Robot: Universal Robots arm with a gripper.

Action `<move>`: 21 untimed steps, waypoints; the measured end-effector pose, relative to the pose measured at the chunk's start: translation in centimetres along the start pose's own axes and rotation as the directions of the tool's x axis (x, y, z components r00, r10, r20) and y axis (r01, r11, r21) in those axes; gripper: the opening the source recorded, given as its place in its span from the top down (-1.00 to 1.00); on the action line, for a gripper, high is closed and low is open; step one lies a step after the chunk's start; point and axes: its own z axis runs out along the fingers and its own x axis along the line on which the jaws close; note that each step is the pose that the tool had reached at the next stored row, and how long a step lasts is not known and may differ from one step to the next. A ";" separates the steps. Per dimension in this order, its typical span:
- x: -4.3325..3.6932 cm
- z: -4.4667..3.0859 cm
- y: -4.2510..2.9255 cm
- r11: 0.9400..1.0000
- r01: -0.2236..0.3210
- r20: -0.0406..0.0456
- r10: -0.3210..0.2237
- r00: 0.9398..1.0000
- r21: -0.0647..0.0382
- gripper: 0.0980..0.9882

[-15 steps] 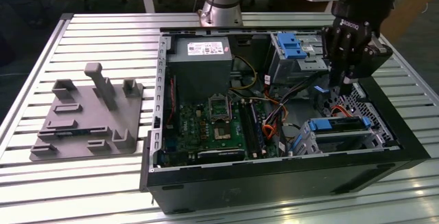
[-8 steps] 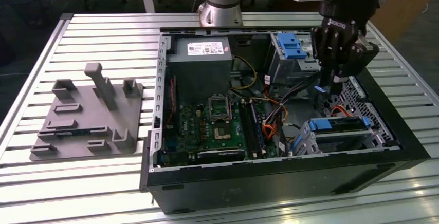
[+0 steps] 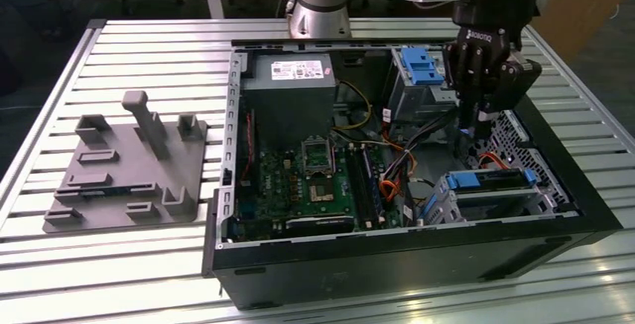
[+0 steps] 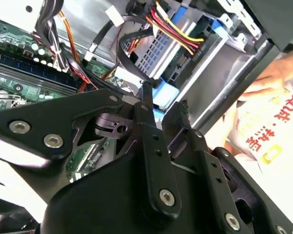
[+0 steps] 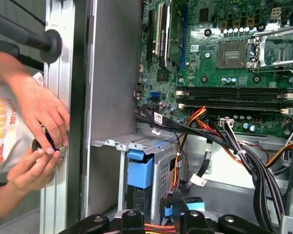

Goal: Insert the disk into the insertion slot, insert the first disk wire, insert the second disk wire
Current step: 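Insert the second disk wire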

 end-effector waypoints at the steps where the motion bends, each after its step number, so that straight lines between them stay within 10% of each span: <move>1: -0.13 0.14 0.00 1.000 0.003 -0.001 -0.003 1.000 0.002 0.42; 14: -1.16 0.60 0.78 0.999 0.011 -0.026 -0.010 1.000 0.045 0.42; 21: -1.18 0.58 0.78 0.999 -0.010 -0.027 0.011 1.000 0.040 0.42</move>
